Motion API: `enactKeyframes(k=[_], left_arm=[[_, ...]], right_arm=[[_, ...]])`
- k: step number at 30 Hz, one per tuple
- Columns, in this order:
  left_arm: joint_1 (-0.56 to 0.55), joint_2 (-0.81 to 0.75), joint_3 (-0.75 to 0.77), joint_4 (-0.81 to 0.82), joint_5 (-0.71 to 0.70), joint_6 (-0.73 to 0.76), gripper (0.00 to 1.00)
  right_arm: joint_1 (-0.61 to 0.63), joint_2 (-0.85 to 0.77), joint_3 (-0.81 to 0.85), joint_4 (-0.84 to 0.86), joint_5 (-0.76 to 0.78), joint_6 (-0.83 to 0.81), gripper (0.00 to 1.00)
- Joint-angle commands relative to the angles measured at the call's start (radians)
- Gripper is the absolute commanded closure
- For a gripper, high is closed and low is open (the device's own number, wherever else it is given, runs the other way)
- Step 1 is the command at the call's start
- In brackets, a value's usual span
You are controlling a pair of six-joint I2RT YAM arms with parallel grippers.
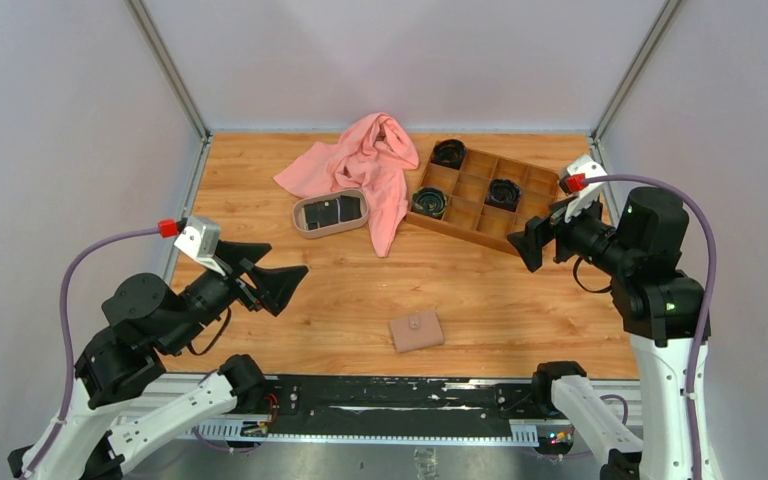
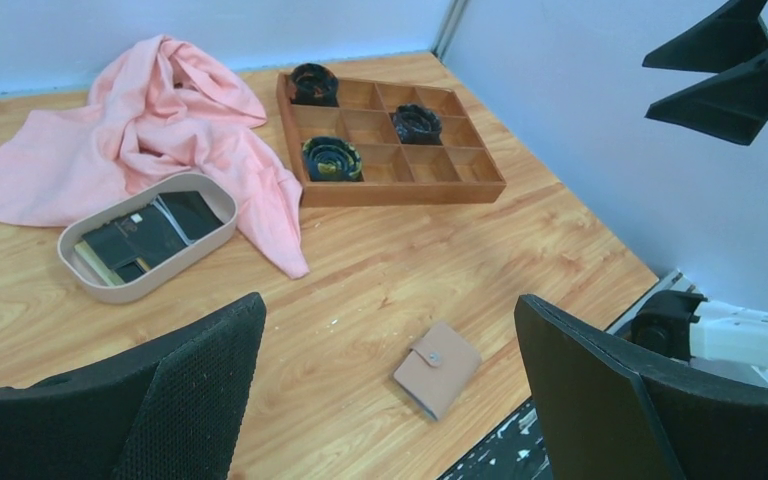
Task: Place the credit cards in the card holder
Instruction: Reset both arms
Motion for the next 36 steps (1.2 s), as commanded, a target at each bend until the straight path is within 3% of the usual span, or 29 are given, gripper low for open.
enactKeyframes(k=[1,14,36], left_arm=[[0.006,-0.036,-0.021,-0.025,-0.01,-0.008,0.0],[0.005,-0.112,-0.109,-0.031,0.003,-0.036,0.0],[0.005,-0.116,-0.121,-0.03,0.002,-0.034,0.0]], right_arm=[[-0.024,-0.019,0.02,-0.018,-0.008,0.026,0.0],[-0.054,-0.026,-0.008,-0.005,-0.066,0.06,0.0],[-0.066,-0.031,-0.028,-0.004,-0.063,0.051,0.0]])
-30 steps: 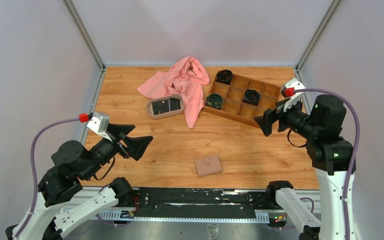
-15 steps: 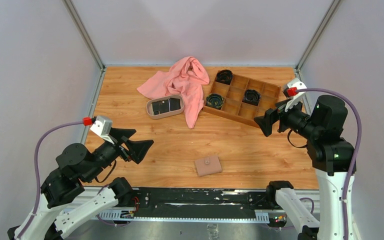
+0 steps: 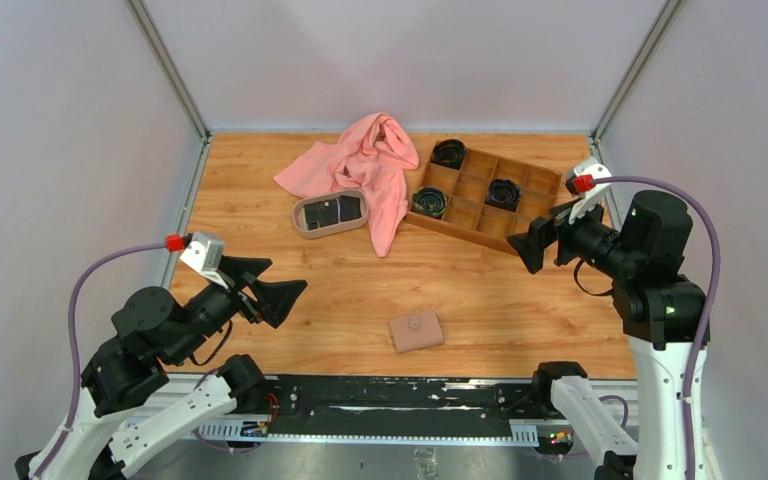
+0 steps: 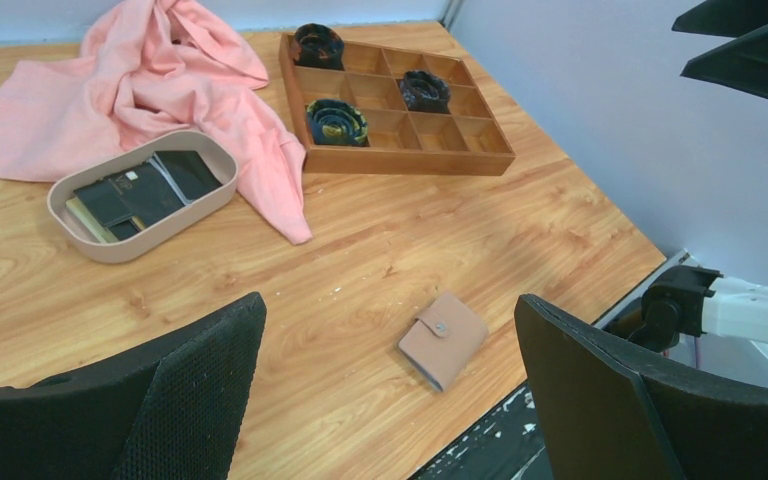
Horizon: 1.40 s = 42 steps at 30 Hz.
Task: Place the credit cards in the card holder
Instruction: Reset both arms
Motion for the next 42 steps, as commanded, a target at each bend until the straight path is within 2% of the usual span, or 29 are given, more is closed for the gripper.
enactKeyframes(k=[1,42], left_arm=[[0.005,-0.011,-0.009,0.002,0.001,-0.003,0.0],[0.005,-0.062,-0.05,0.0,0.003,-0.018,0.0]], right_arm=[[-0.02,-0.013,-0.013,-0.004,-0.008,0.002,0.0],[-0.023,-0.036,-0.03,-0.004,0.002,0.006,0.0]])
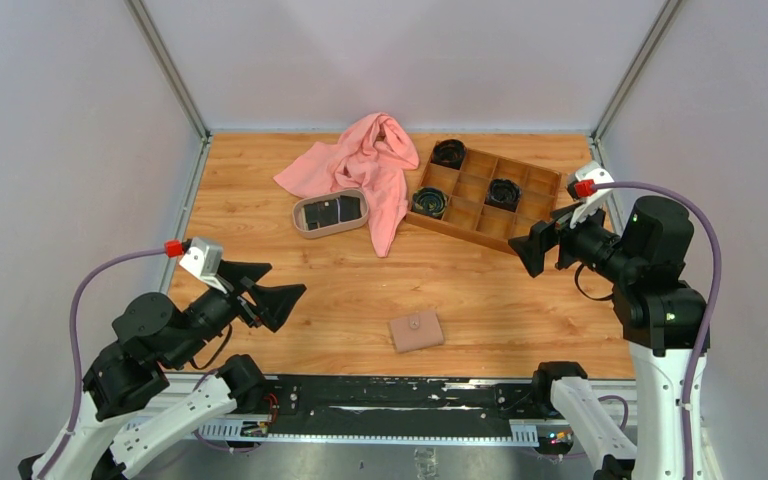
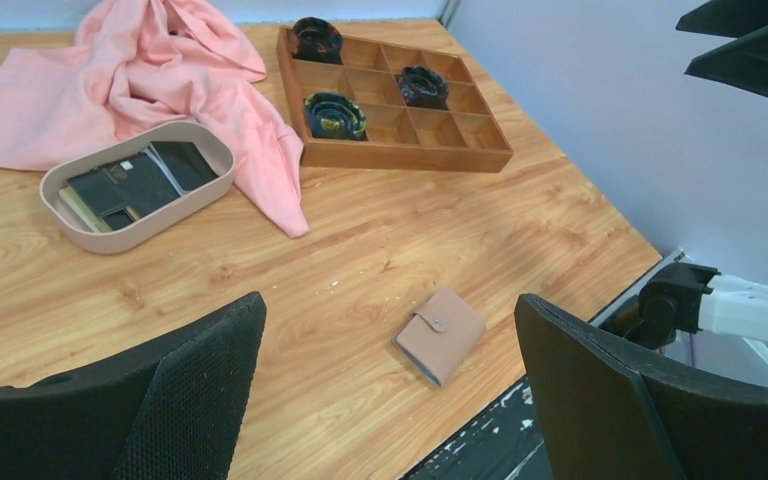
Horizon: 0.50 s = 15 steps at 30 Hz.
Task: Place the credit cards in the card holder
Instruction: Reset both arms
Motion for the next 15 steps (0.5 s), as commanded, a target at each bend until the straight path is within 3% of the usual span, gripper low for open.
enactKeyframes(k=[1,15], left_arm=[[0.005,-0.02,-0.012,0.001,0.002,-0.002,0.0],[0.005,-0.027,-0.012,-0.005,-0.005,0.001,0.0]], right_arm=[[-0.015,-0.01,-0.012,-0.003,0.002,0.004,0.0],[-0.015,-0.022,-0.015,-0.006,0.013,0.004,0.0]])
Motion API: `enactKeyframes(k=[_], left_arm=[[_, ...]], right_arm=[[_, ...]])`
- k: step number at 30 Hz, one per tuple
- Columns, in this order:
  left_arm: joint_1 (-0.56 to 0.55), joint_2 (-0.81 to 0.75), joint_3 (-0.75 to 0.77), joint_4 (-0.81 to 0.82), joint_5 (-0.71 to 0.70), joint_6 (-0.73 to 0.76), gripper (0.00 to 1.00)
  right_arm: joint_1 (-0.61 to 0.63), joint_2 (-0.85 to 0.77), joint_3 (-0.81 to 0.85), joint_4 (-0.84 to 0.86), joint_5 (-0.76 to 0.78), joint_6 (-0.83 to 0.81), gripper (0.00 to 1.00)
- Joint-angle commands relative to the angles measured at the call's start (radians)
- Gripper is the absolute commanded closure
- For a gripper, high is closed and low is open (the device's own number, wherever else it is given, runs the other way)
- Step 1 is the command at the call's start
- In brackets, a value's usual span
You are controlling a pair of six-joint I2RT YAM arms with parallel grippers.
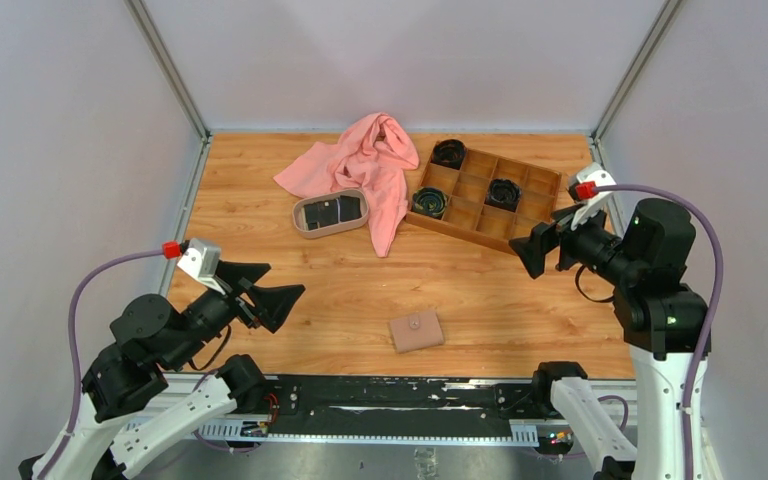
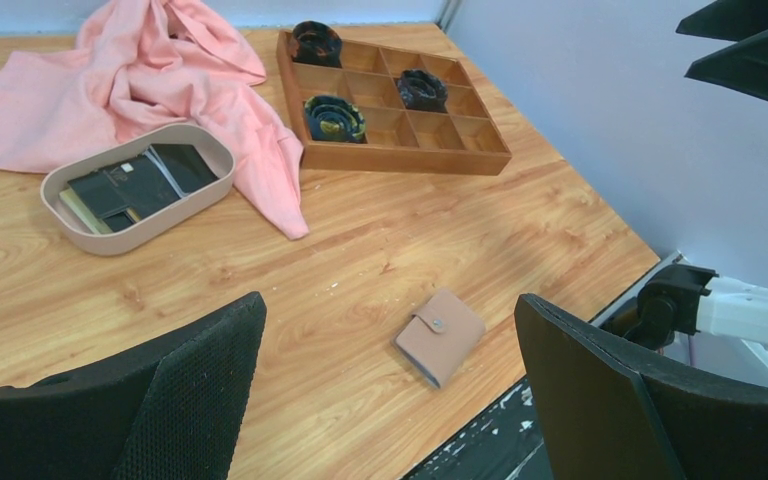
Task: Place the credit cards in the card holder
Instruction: Reset both arms
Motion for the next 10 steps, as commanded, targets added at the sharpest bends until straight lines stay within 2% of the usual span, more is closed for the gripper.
enactKeyframes(k=[1,10], left_arm=[[0.005,-0.016,-0.009,-0.004,-0.005,0.001,0.0],[0.005,-0.019,-0.013,-0.008,-0.009,0.003,0.0]], right_arm=[[-0.015,-0.014,-0.013,-0.007,0.012,0.004,0.0],[-0.015,-0.02,-0.026,-0.007,0.024,-0.009,0.0]])
